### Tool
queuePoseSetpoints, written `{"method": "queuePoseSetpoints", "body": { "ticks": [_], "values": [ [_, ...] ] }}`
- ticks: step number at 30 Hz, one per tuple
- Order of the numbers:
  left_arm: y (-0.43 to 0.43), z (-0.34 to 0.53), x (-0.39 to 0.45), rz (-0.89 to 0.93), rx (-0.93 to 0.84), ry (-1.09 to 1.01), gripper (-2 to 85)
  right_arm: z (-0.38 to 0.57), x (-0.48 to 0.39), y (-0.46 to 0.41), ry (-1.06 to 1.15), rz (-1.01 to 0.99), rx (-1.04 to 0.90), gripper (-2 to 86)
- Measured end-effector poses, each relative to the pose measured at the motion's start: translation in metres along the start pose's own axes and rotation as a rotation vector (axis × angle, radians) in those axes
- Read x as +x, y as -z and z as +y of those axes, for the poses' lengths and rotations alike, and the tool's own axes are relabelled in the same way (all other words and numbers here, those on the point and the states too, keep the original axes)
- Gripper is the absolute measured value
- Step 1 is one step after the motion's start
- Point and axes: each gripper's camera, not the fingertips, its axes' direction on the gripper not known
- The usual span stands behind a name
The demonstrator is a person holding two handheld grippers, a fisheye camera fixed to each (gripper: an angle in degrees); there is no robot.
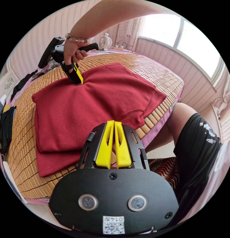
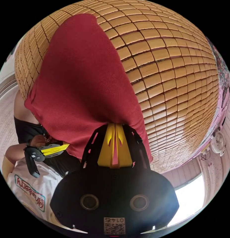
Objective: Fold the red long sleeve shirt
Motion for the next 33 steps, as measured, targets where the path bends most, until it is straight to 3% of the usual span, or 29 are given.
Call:
{"method": "queuePoseSetpoints", "body": {
  "ticks": [4, 8, 11, 18, 23, 29, 33],
  "values": [
    [-0.003, 0.001, -0.006, 0.051, -0.01, 0.084, -0.6, 0.055, 0.015, -0.012, -0.118, -0.076, 0.249, -0.2],
    [0.0, -0.002, -0.014, 0.102, -0.041, 0.08, -0.4, 0.18, 0.019, -0.042, -0.304, -0.17, 0.748, 2.3],
    [0.012, 0.002, -0.015, 0.162, -0.054, 0.104, 1.0, 0.284, 0.006, -0.083, -0.453, -0.243, 0.931, 4.7],
    [0.048, 0.005, 0.022, 0.202, 0.036, 0.032, 8.2, 0.458, -0.029, -0.238, -0.814, -0.322, 0.801, 7.8],
    [0.054, -0.012, 0.061, 0.224, 0.048, -0.07, 10.9, 0.495, -0.024, -0.304, -0.932, -0.483, 0.756, 8.5],
    [0.054, -0.027, 0.101, 0.164, 0.016, -0.189, 13.4, 0.542, -0.028, -0.335, -0.862, -0.612, 0.909, 4.1],
    [0.057, -0.032, 0.117, 0.149, 0.024, -0.231, 16.1, 0.592, -0.036, -0.34, -0.828, -0.829, 1.131, 1.9]
  ]
}}
